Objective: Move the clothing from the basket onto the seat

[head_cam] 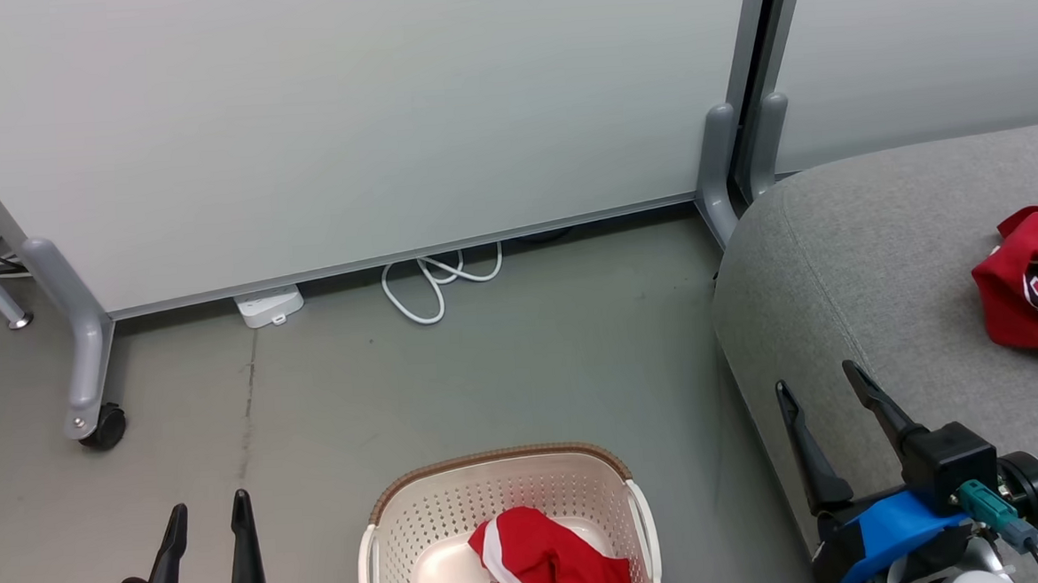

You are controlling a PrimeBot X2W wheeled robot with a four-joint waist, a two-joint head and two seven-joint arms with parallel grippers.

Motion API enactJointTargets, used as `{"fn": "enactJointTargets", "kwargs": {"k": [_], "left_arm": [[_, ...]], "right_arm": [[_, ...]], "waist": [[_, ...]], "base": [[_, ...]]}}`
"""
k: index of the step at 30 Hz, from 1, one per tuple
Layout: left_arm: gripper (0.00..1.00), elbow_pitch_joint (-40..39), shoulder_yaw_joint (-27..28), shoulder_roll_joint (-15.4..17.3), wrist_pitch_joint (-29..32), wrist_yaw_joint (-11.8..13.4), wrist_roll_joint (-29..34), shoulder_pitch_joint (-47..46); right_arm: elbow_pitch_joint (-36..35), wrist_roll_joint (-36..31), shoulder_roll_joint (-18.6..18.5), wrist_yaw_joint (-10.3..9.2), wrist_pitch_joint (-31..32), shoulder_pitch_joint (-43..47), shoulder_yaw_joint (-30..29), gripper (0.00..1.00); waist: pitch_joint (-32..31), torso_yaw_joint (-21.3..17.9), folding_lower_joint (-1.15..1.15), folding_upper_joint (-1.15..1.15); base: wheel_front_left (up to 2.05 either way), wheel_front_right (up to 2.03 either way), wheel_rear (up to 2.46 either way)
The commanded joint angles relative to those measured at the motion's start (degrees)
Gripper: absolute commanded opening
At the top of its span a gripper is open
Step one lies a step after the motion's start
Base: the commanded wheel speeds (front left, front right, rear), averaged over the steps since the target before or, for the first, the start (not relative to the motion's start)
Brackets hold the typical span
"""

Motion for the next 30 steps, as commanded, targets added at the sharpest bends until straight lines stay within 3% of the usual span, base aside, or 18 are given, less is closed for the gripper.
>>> {"fn": "enactJointTargets", "kwargs": {"k": [1,8,15,30], "left_arm": [[1.00,0.2,0.0,0.4,-0.3,-0.4,0.0,0.4],[1.00,0.5,-0.6,1.2,-0.3,-0.4,-0.4,-0.4],[1.00,2.9,-3.3,3.9,-0.3,-0.4,-2.2,-5.2],[1.00,12.4,-18.9,16.4,1.3,-0.4,-9.0,-23.8]], "right_arm": [[0.0,0.3,0.1,0.01,-0.4,0.5,0.2,1.00],[-1.2,0.3,0.1,0.01,-0.4,-1.3,1.6,1.00],[-4.5,-0.7,0.1,0.01,-0.2,-5.8,4.3,1.00],[-13.4,1.3,0.1,0.01,-1.8,-18.6,8.8,1.00]], "waist": [[0.2,-0.3,0.00,-0.01],[3.0,-2.7,0.00,-0.01],[12.4,-7.3,0.00,-0.01],[37.7,-19.1,0.00,-0.01]], "base": [[0.00,0.00,0.00],[0.00,0.00,0.00],[0.00,0.00,0.00],[0.00,0.00,0.00]]}}
